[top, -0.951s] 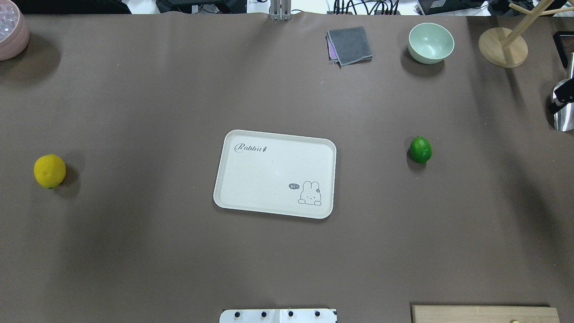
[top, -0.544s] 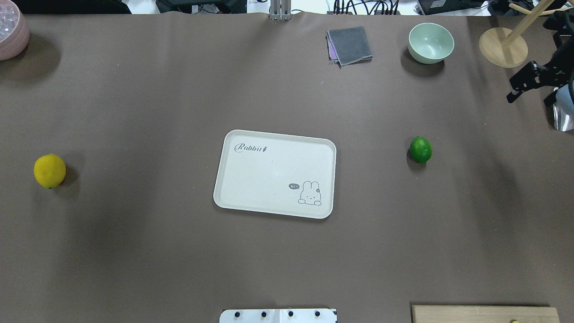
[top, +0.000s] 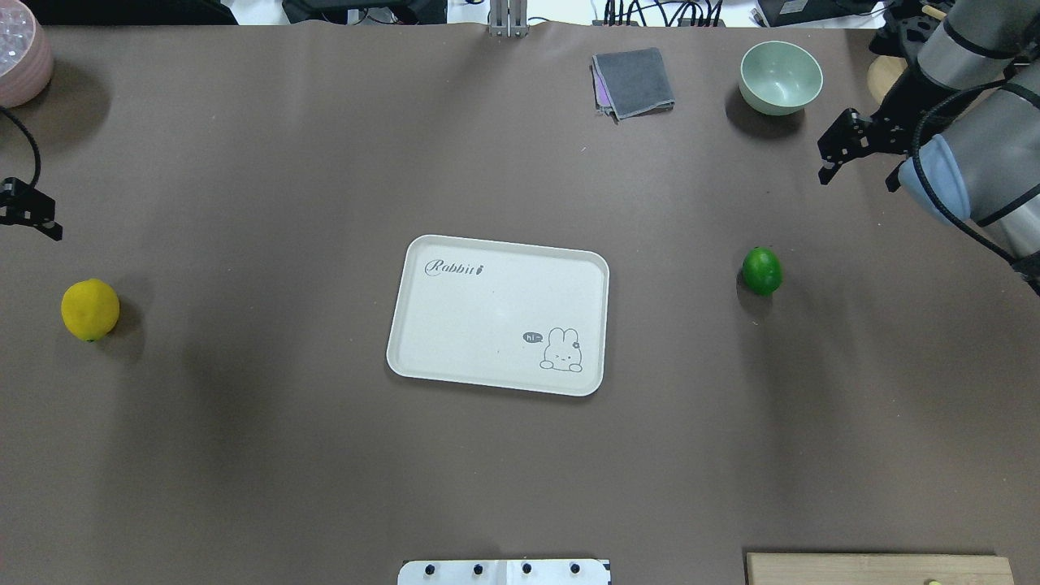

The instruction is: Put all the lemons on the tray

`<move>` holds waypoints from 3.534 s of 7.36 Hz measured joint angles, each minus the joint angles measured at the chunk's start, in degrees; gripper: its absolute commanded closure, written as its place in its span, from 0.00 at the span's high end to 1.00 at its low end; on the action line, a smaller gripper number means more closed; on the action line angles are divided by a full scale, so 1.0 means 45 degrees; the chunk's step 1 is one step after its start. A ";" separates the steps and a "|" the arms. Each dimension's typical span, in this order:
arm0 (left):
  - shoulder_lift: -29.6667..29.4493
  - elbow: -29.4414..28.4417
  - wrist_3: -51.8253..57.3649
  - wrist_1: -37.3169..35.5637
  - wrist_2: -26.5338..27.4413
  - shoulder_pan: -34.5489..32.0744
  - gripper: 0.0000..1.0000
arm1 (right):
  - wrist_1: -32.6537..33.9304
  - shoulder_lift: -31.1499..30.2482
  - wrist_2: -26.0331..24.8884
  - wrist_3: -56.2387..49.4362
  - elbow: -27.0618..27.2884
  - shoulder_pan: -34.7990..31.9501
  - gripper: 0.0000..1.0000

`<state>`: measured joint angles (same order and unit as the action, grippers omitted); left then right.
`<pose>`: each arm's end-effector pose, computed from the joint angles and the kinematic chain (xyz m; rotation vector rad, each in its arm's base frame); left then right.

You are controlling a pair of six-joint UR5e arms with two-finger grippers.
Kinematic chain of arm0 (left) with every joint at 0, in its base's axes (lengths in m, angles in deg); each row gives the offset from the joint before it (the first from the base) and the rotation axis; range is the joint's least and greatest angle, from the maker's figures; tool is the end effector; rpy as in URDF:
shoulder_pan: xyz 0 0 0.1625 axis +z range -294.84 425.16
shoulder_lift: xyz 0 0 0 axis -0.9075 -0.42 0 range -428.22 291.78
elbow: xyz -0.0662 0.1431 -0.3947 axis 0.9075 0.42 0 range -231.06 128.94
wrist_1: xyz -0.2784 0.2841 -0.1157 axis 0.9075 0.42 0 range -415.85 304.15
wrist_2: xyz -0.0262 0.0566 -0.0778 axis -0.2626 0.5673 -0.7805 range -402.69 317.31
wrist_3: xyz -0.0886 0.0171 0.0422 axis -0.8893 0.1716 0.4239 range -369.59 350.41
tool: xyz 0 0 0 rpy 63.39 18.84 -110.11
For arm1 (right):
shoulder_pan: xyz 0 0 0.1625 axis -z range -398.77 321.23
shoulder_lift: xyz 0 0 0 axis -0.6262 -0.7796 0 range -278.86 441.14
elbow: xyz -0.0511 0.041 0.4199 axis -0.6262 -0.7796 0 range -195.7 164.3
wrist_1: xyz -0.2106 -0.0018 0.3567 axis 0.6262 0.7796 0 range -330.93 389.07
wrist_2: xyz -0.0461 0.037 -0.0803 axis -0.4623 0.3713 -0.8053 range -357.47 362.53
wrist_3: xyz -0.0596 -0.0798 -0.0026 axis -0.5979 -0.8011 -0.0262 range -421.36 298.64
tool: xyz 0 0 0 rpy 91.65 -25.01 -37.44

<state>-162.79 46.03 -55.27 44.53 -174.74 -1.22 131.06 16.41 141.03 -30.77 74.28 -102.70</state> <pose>0.1546 -0.5197 0.5380 -0.1100 0.8060 -0.2225 -0.2322 -0.6082 0.4208 -0.2084 -0.8447 -0.0242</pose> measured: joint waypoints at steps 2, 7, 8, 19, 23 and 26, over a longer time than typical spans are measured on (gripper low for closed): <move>-0.0126 0.0343 -0.0474 0.0047 0.0181 0.0528 0.97 | -0.0278 0.0416 0.0029 0.0068 -0.0480 0.0877 1.00; 0.1287 0.0930 0.0370 0.1506 0.1258 0.1643 0.97 | -0.1017 0.0422 0.0110 -0.0039 -0.1516 0.2161 0.99; 0.1532 0.0744 0.0532 0.1995 0.1366 0.1711 0.97 | -0.1128 0.0430 0.0097 -0.0041 -0.1746 0.2311 0.97; 0.1512 -0.0971 -0.1189 0.4879 0.1703 0.2622 0.00 | -0.1378 0.0733 0.0187 -0.0037 -0.2501 0.2365 0.24; 0.1355 -0.1036 -0.1140 0.4814 0.1361 0.2634 0.00 | -0.0885 0.1866 0.1208 0.0475 -0.1341 0.1723 0.25; 0.0838 -0.0658 0.0589 0.2716 0.0307 0.1751 0.00 | -0.1490 0.3343 0.1361 0.0692 -0.1367 0.2625 0.24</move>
<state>-159.02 43.06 -52.62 56.75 -173.36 6.66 124.35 31.45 147.15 -27.65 68.13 -90.89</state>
